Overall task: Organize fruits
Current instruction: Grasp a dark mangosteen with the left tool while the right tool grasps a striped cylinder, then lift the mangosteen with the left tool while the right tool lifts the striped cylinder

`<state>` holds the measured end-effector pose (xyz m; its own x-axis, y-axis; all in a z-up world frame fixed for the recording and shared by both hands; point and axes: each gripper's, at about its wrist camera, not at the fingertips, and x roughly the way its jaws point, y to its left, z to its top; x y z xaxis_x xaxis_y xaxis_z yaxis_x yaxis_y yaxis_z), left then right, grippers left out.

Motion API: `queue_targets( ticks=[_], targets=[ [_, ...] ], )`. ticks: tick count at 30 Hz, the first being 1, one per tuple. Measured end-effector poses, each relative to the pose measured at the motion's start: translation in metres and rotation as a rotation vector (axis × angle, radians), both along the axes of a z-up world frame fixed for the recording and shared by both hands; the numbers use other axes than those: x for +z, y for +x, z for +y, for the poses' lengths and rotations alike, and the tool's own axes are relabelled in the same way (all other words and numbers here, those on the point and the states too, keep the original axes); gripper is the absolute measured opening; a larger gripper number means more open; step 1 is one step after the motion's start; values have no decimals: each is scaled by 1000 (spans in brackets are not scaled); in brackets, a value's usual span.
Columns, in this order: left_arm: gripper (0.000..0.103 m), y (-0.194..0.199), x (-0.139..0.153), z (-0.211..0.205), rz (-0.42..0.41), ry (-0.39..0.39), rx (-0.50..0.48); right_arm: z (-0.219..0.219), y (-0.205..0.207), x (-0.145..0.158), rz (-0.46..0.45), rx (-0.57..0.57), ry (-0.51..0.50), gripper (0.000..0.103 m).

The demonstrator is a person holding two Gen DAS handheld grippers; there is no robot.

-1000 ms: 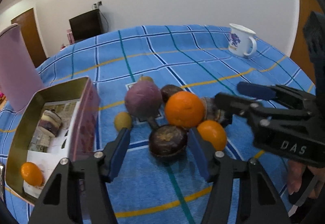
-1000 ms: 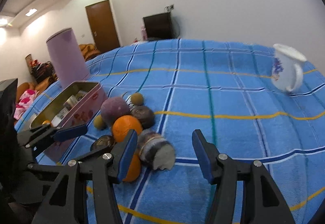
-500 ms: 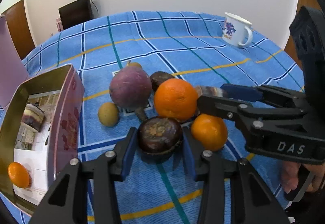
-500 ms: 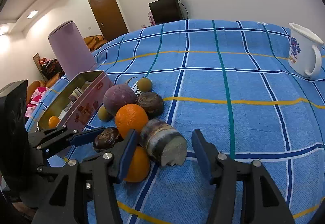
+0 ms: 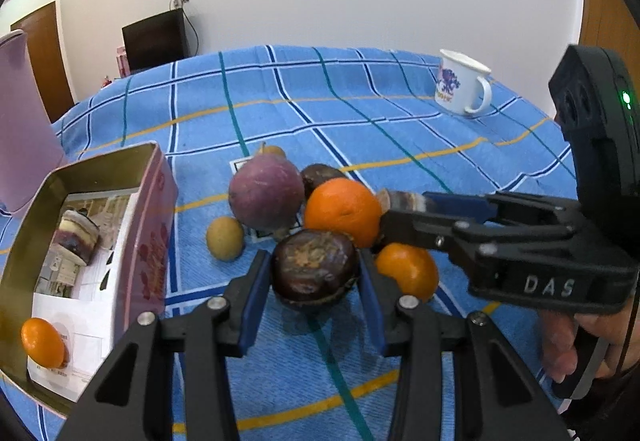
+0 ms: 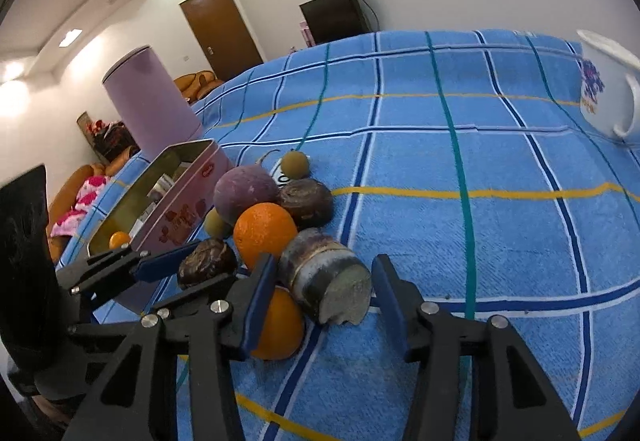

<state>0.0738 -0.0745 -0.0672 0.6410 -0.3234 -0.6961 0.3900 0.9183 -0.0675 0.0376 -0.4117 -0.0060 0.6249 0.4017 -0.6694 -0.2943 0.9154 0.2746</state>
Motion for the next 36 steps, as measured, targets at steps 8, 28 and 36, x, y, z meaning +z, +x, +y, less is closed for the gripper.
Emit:
queue_targets(
  ticks=[8, 28, 36],
  targets=[
    [44, -7, 7, 7, -52, -23, 22, -2, -5, 4, -35, -19, 3, 51],
    [44, -21, 19, 16, -165, -31, 82, 7, -34, 26, -245, -43, -73, 51],
    [44, -28, 23, 19, -208, -36, 101, 6, -42, 30, -289, -46, -79, 51]
  ],
)
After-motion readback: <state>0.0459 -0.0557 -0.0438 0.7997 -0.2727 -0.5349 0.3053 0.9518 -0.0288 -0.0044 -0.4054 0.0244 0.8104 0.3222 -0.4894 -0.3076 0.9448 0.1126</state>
